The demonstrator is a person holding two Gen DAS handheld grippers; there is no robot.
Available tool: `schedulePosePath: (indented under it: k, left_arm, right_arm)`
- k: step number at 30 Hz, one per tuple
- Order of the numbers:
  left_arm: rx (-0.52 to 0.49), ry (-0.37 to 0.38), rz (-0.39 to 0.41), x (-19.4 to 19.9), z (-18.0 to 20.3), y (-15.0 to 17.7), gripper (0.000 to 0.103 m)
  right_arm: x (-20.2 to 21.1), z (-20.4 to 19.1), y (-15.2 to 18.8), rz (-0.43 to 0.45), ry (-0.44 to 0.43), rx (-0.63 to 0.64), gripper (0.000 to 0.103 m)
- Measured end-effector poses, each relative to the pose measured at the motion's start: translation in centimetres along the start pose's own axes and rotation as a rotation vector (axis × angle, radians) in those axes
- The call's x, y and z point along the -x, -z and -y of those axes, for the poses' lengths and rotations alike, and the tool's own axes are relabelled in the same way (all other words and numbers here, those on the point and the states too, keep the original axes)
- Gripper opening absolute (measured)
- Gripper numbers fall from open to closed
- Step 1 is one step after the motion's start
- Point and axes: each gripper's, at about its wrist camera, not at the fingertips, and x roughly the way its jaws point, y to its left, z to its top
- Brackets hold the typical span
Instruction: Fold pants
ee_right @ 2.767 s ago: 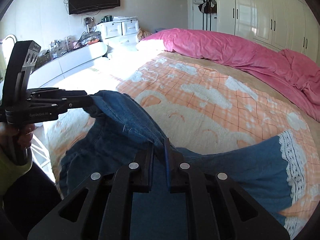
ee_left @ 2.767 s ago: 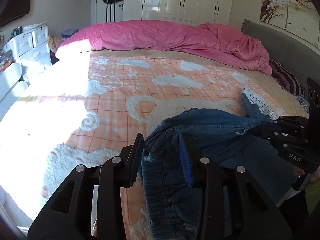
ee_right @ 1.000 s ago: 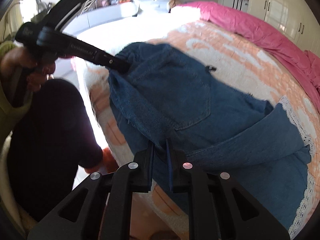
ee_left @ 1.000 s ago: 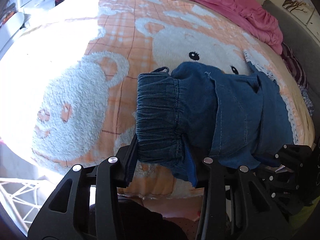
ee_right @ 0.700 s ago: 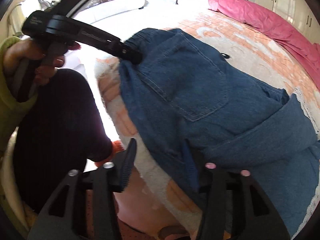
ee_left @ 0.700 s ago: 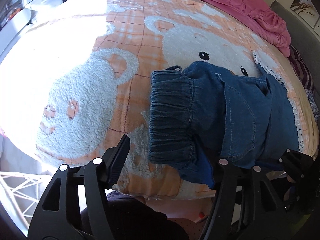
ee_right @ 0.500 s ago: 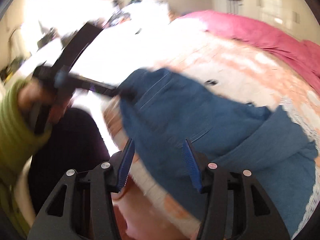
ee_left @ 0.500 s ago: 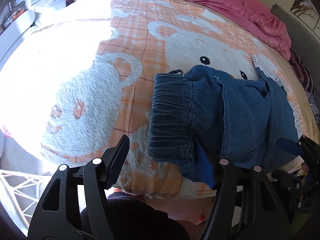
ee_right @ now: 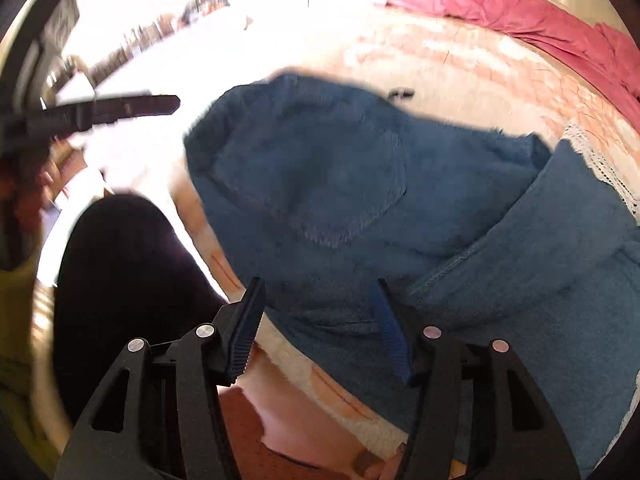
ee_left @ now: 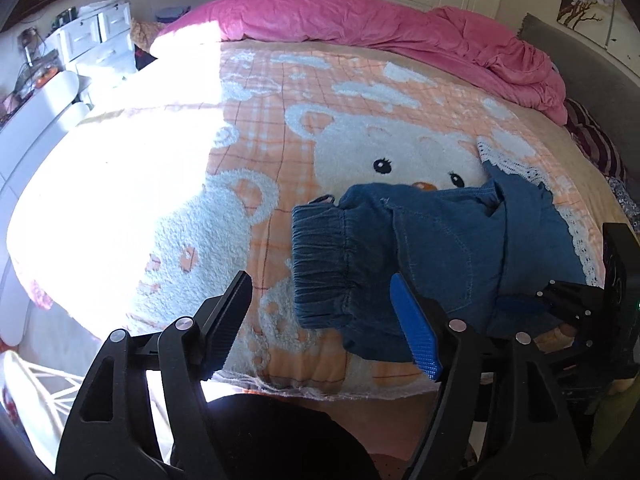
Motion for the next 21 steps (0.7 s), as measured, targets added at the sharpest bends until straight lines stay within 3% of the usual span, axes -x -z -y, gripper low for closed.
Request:
schedulePosePath:
  k: [3, 8, 12, 16, 21]
  left_arm:
    - [-0.028, 0.030, 0.035, 1.1, 1.6, -0.4, 0.067]
    - [-0.112, 0.116, 0.050, 0.7, 6.1, -0.5, 0.069]
    - [-0.197, 0.182, 0.009, -1.5, 11.0, 0.0, 0.069]
    - [-0.284, 0.238, -0.041, -4.1, 15.7, 0.4, 0.069]
    - [-0.345, 0.309, -0.141, -8.4, 19.5, 0.3, 0.069]
  right_arm:
    - [2.8, 1.9, -0.7, 0.090, 0.041, -0.045, 0.063]
    - [5.7, 7.1, -1.1, 0.151, 0.174, -0.178, 0.064]
    - [7.0, 11.4, -0.5, 0.164, 0.208, -0.322, 0.072]
    - [8.2, 14.9, 0.2, 0.185, 0.227, -0.453, 0.072]
    - [10.4, 17.3, 1.1, 0.232, 0.275, -0.541, 0.078]
